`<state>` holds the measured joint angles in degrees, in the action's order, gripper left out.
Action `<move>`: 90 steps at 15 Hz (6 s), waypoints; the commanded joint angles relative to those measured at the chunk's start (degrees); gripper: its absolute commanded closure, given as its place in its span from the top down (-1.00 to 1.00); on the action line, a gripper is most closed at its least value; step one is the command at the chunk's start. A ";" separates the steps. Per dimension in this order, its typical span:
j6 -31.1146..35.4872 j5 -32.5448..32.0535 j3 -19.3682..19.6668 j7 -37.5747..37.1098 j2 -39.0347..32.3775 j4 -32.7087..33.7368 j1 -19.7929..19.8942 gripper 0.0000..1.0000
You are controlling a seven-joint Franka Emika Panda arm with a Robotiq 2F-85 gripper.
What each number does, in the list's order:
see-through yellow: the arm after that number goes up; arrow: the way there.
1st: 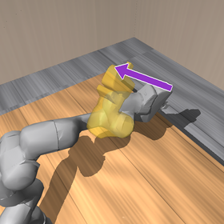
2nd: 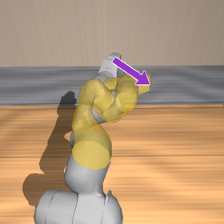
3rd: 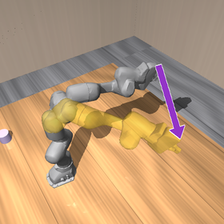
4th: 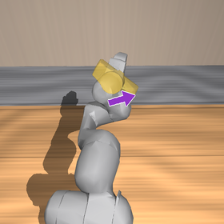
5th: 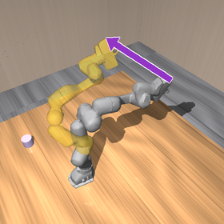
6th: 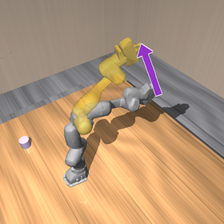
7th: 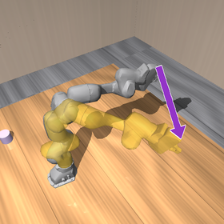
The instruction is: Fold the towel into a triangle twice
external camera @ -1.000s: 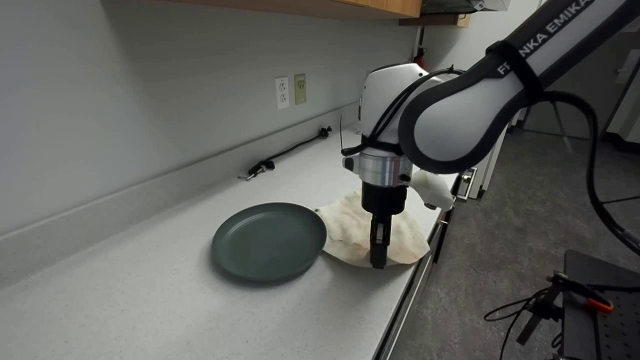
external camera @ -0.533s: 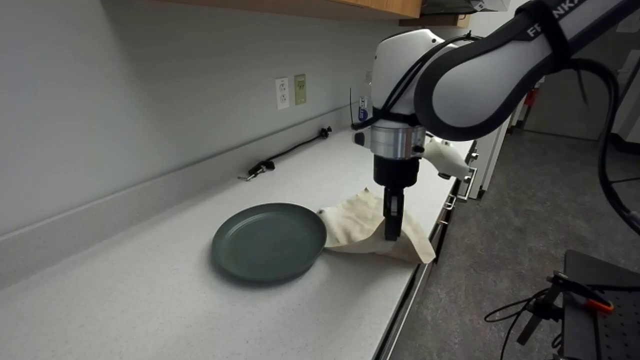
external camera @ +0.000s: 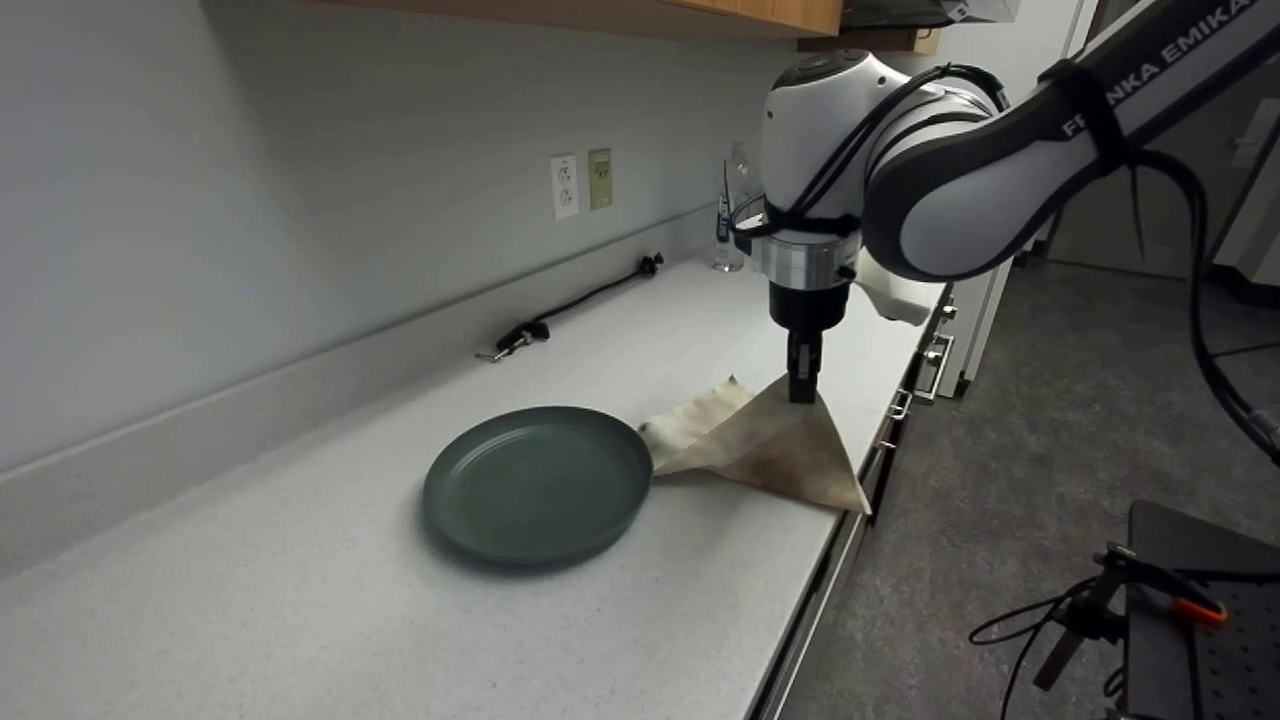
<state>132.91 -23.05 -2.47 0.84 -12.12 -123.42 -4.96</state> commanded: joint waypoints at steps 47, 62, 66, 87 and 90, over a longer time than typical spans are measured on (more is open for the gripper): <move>17.65 -20.46 1.50 -24.14 -19.41 14.78 0.09 1.00; 19.97 -17.18 6.59 -22.53 -15.22 12.79 -4.14 1.00; 20.49 -15.70 6.18 -21.11 -11.27 10.24 -3.21 1.00; 18.77 -1.11 6.77 -13.57 -13.51 3.86 -1.78 -0.61; 17.90 1.46 6.20 -13.10 -14.94 3.97 -2.23 -1.00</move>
<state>151.68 -24.87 4.17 -13.49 -25.34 -120.79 -6.70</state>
